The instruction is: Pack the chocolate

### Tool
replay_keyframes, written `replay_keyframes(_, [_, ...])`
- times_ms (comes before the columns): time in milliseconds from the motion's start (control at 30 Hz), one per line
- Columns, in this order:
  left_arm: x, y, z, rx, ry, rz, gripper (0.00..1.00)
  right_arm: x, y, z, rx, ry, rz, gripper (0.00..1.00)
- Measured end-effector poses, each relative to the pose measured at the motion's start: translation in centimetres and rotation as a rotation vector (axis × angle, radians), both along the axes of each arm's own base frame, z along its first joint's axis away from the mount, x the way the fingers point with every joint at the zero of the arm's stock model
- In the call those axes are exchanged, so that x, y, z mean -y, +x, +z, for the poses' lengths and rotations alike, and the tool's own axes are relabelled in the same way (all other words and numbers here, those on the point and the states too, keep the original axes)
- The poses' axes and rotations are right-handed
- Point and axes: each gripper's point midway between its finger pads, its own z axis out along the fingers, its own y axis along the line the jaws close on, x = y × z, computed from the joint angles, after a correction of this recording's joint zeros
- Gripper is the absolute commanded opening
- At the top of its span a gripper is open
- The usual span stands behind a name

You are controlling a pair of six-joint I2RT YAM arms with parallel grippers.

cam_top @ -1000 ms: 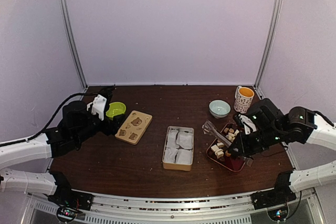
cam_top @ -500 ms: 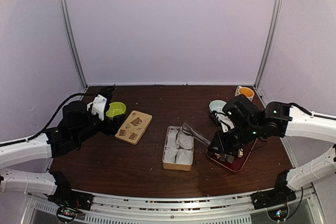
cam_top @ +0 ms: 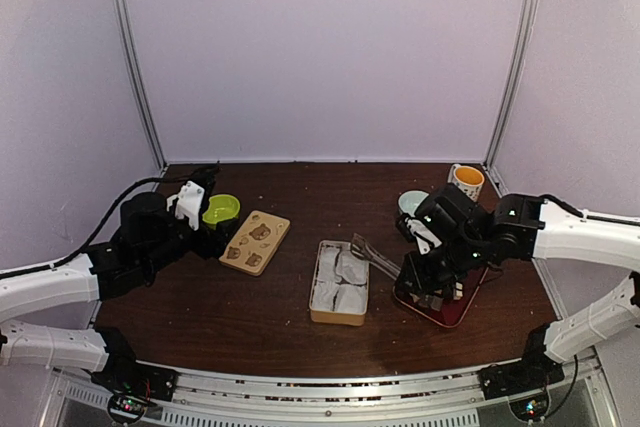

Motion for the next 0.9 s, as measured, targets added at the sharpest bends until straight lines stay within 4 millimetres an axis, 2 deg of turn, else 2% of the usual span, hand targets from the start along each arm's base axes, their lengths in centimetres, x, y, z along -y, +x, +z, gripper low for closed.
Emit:
replay_keyframes(333, [0.03, 0.04, -0.18, -0.004, 0.004, 0.000, 0.79, 0.20, 0.24, -0.11, 0.013, -0.020, 0.001, 0.22])
replay_keyframes(900, [0.04, 0.04, -0.18, -0.004, 0.004, 0.000, 0.79, 0.37, 0.54, 0.29, 0.030, -0.029, -0.006, 0.27])
